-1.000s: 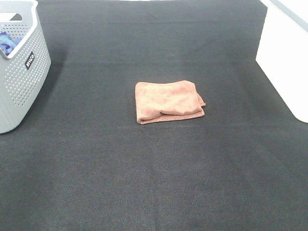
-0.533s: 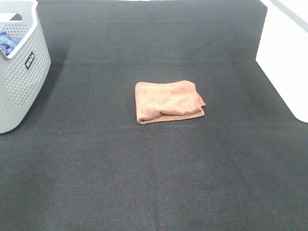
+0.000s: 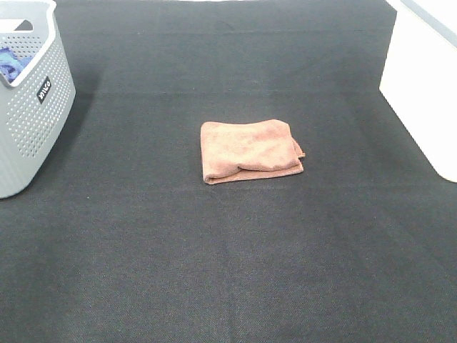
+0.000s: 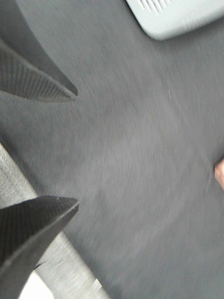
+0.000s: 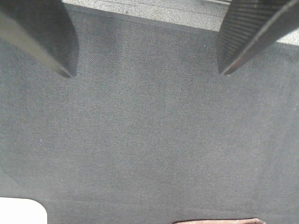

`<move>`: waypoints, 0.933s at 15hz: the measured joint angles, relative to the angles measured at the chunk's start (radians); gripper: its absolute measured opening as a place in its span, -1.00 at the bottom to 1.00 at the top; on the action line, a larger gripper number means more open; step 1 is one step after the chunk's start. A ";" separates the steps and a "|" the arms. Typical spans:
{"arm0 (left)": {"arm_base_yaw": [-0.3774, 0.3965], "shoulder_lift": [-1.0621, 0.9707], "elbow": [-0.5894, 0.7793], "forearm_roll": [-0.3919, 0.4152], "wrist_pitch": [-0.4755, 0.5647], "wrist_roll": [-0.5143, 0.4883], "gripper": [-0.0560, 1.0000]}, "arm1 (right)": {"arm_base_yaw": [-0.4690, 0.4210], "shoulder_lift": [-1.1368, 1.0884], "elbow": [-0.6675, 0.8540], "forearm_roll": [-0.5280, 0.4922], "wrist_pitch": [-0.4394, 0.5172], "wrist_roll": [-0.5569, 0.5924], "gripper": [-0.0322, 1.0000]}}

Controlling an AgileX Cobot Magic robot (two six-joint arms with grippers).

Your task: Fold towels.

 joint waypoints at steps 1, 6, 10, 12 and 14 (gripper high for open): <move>0.041 0.000 0.000 0.000 0.000 0.000 0.20 | -0.018 0.000 0.000 0.002 0.000 0.000 0.55; 0.182 -0.107 0.000 0.000 -0.002 0.000 0.20 | -0.060 -0.098 0.000 0.009 -0.001 0.000 0.55; 0.209 -0.226 0.000 -0.001 -0.002 0.000 0.20 | -0.060 -0.266 0.000 0.010 -0.001 0.000 0.55; 0.211 -0.230 0.000 -0.001 -0.002 0.000 0.20 | -0.060 -0.328 0.000 0.010 -0.001 0.000 0.55; 0.212 -0.231 0.000 -0.001 -0.002 0.000 0.20 | -0.060 -0.334 0.000 0.016 -0.001 0.000 0.55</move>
